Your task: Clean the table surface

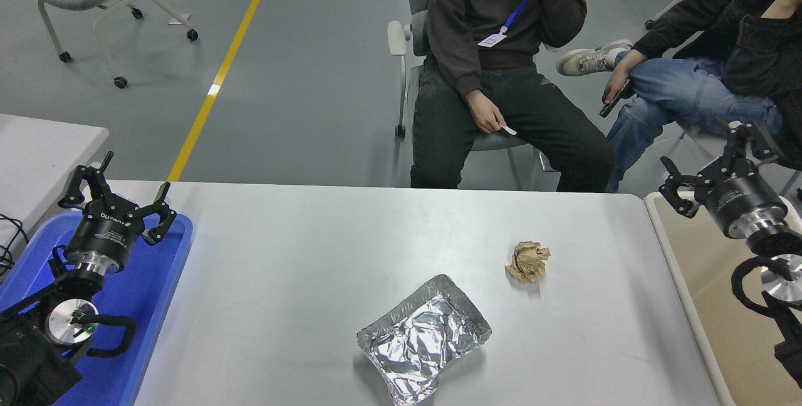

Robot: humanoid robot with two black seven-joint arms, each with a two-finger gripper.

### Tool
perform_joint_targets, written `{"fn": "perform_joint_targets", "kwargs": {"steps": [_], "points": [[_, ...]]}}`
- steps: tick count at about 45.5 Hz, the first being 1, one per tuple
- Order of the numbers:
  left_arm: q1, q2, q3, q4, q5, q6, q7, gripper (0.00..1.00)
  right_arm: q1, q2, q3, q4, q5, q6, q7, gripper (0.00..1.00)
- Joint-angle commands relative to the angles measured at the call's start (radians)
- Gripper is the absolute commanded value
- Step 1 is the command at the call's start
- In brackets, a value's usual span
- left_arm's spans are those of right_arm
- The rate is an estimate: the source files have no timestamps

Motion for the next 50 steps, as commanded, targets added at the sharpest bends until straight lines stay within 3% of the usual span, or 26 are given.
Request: {"fn": "perform_joint_targets", "kwargs": {"steps": [1,27,36,50], "points": [[0.000,0.000,0.000,0.000,0.000,0.000,0.000,1.00,-0.002,0.060,-0.003,-0.013,0.004,0.007,0.000,1.00],[0.000,0.000,0.000,0.000,0.000,0.000,0.000,1.00,-0.011,0.073,0.016,-0.016,0.004,-0.036,0.001,1.00],[0.000,0.000,0.000,0.000,0.000,0.000,0.000,1.00,-0.005,0.077,0.016,-0.015,-0.005,-0.124,0.013,1.00],[0.000,0.000,0.000,0.000,0.000,0.000,0.000,1.00,-0.013,0.071,0.016,-0.006,0.006,-0.115,0.010,1.00]]}}
